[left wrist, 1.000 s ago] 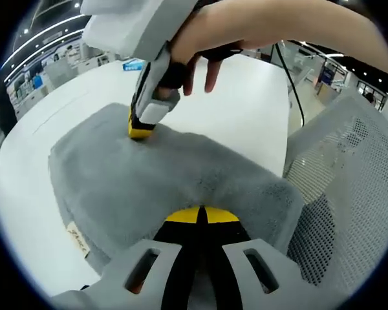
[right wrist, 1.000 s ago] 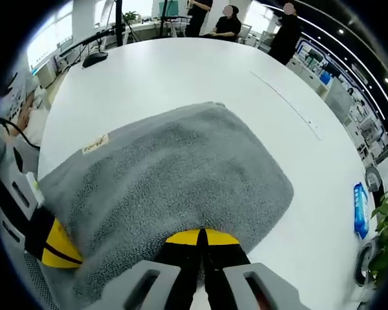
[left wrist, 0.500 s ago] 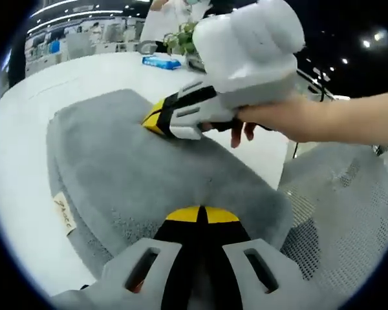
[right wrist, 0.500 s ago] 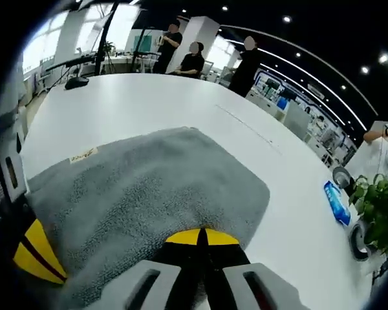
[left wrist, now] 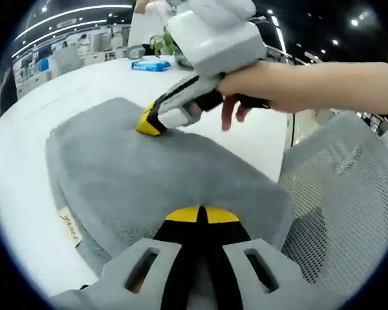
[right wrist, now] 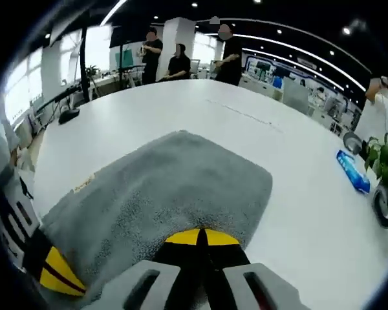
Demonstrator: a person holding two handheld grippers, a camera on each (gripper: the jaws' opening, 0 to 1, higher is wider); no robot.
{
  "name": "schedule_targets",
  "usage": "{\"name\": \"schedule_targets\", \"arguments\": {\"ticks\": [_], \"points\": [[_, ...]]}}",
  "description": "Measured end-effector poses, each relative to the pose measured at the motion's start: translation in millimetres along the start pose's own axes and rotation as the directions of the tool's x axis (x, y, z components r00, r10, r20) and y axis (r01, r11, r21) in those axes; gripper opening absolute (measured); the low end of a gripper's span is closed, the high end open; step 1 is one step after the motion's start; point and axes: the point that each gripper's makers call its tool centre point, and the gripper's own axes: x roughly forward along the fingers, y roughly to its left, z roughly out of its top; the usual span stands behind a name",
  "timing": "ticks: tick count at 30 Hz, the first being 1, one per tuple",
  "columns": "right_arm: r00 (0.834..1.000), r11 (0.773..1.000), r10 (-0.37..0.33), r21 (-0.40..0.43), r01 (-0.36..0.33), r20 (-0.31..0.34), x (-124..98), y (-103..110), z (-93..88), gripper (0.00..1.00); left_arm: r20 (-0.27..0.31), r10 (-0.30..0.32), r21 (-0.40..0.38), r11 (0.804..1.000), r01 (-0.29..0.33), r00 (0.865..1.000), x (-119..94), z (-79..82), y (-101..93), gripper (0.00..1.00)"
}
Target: Open the folded towel by lifting each exposed corner and separating the folded layers until the towel lies flat within the target outline without major curled edges
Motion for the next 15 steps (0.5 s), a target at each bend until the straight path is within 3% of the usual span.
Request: {"name": "schedule_targets", "arguments": {"ticks": [1, 3, 6, 9, 12, 13, 14, 15], "points": [[0.998, 0.997, 0.056, 0.051, -0.056, -0.014, -2.3, 4.7, 1.1, 0.01, 0.002, 0.004, -0.009, 1.0, -0.004, 1.0, -1.9, 3.4, 1.2, 0.03], [1.0, 0.997, 0.024, 0.068, -0.025, 0.011, -10.4, -0.9, 6.9, 0.06, 0.037, 0.023, -0.041, 0.999, -0.021, 0.999, -8.3, 12.2, 3.9, 0.08], [0.991, 0.998, -0.021, 0.066, 0.012, 0.132, -29.2, 1.5, 24.7, 0.07, 0.166, 0.065, -0.099, 0.994, -0.049, 0.984, -21.9, 36.2, 13.8, 0.13], [0.969, 0.993, -0.004, 0.113, -0.025, 0.249, -48.5, 18.3, 36.4, 0.11, 0.26, 0.132, -0.201, 0.976, -0.08, 0.956, -38.7, 53.3, 29.4, 0.14], [0.941, 0.998, 0.008, 0.063, -0.031, 0.339, -68.3, 35.5, 35.6, 0.12, 0.328, 0.285, -0.336, 0.926, -0.171, 0.901, -61.4, 58.5, 64.8, 0.16], [0.934, 0.998, 0.011, 0.052, -0.032, 0.358, -72.6, 39.9, 33.3, 0.12, 0.309, 0.36, -0.374, 0.897, -0.235, 0.88, -70.2, 51.2, 81.4, 0.15], [0.924, 0.999, 0.026, 0.022, -0.038, 0.382, -77.8, 48.0, 27.0, 0.12, 0.28, 0.404, -0.407, 0.872, -0.274, 0.871, -74.8, 42.9, 91.3, 0.15], [0.925, 0.999, 0.026, 0.014, -0.034, 0.38, -80.1, 51.2, 18.7, 0.12, 0.225, 0.454, -0.441, 0.836, -0.326, 0.862, -79.8, 29.0, 103.3, 0.15]]}}
